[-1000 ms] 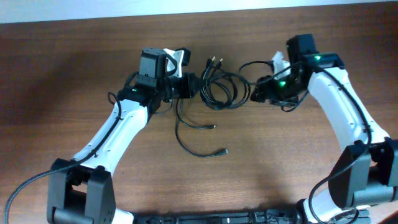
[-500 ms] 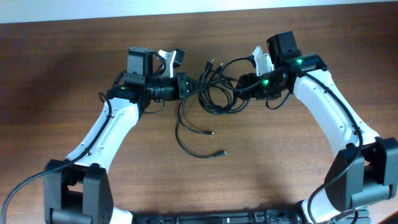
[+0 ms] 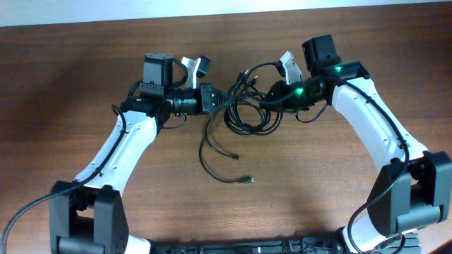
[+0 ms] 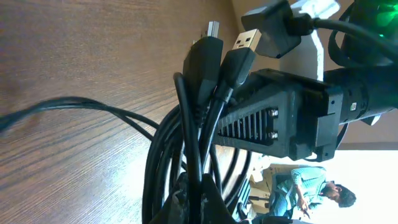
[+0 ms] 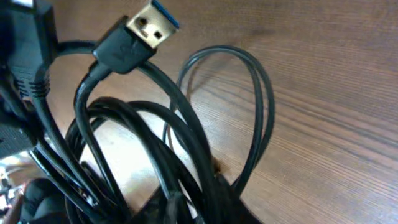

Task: Untangle cables

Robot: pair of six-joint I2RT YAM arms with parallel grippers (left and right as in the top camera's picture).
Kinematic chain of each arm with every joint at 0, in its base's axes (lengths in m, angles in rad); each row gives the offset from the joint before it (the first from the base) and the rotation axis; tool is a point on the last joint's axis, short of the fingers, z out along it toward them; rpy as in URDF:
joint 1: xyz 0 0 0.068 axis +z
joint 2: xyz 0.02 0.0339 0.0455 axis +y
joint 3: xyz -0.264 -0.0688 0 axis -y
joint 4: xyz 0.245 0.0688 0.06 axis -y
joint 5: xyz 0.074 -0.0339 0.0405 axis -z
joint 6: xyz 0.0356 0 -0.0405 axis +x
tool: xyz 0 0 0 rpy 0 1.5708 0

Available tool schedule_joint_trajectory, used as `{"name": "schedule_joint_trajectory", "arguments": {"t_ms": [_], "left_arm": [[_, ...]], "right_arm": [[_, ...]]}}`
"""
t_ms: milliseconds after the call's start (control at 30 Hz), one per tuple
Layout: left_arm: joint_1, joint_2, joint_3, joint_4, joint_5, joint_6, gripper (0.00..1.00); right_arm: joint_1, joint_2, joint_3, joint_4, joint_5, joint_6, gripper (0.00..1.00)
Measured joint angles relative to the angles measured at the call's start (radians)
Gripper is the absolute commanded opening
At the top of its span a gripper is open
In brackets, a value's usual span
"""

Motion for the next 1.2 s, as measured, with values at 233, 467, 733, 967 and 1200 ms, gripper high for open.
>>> {"name": "schedule_joint_trajectory", "arguments": {"t_ms": [233, 467, 733, 967, 1200], "left_arm": [[0.03, 0.0, 0.0, 0.001, 0.023, -0.01, 0.0], [0.036, 0.0, 0.0, 0.016, 0.098, -0.029, 0.0], [0.038, 0.0, 0.0, 0.023, 0.115, -0.045, 0.13], [0.038, 0.0, 0.003, -0.063, 0.021, -0.038, 0.66], [0.038, 0.0, 0.006, -0.263, -0.134, -0.005, 0.56]], "right_arm": [[0.0, 0.0, 0.0, -0.02, -0.014, 0.0, 0.21], [0.0, 0.001, 0.0, -0.022, -0.015, 0.0, 0.21], [0.044, 0.003, 0.0, -0.017, 0.008, 0.0, 0.04], [0.047, 0.014, 0.0, -0.017, 0.051, 0.0, 0.04], [0.048, 0.016, 0.0, 0.021, 0.109, 0.053, 0.04]]}}
